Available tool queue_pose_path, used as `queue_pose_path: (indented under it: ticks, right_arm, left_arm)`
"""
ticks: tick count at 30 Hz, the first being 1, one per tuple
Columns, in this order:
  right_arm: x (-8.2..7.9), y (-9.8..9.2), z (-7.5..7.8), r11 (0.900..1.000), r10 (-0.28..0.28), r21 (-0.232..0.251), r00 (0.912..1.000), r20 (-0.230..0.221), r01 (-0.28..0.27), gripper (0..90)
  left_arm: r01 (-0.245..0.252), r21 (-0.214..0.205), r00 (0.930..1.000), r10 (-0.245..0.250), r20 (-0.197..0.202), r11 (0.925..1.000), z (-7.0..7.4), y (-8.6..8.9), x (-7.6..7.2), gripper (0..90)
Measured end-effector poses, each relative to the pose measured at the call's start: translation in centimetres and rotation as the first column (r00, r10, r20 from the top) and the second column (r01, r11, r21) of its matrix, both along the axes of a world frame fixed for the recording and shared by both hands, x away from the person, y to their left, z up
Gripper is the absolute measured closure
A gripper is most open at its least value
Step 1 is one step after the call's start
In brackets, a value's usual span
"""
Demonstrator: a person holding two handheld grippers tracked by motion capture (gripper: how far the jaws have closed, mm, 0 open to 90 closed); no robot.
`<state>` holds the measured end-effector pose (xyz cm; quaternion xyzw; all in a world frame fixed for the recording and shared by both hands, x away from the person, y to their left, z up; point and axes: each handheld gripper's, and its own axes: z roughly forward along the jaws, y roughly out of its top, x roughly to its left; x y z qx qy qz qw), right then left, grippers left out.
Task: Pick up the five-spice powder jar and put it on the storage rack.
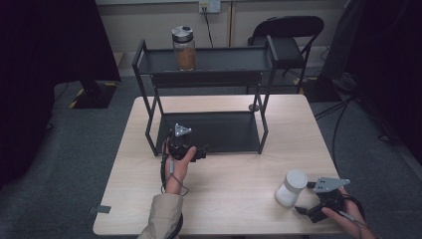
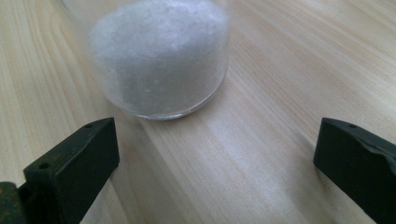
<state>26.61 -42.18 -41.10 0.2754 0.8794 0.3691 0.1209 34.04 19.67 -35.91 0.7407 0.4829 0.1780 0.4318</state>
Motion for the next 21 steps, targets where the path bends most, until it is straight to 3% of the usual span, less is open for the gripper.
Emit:
queue_pose_path:
  ticks: [21]
  right_arm:
    - [0.0,0.0,0.0,1.0000,-0.001,0.000,1.0000,0.000,0.001,0.0]
  left_arm:
    - [0.026,0.027,0.9988,-0.025,-0.042,0.9993,-2.7,0.3,-1.9,2.9]
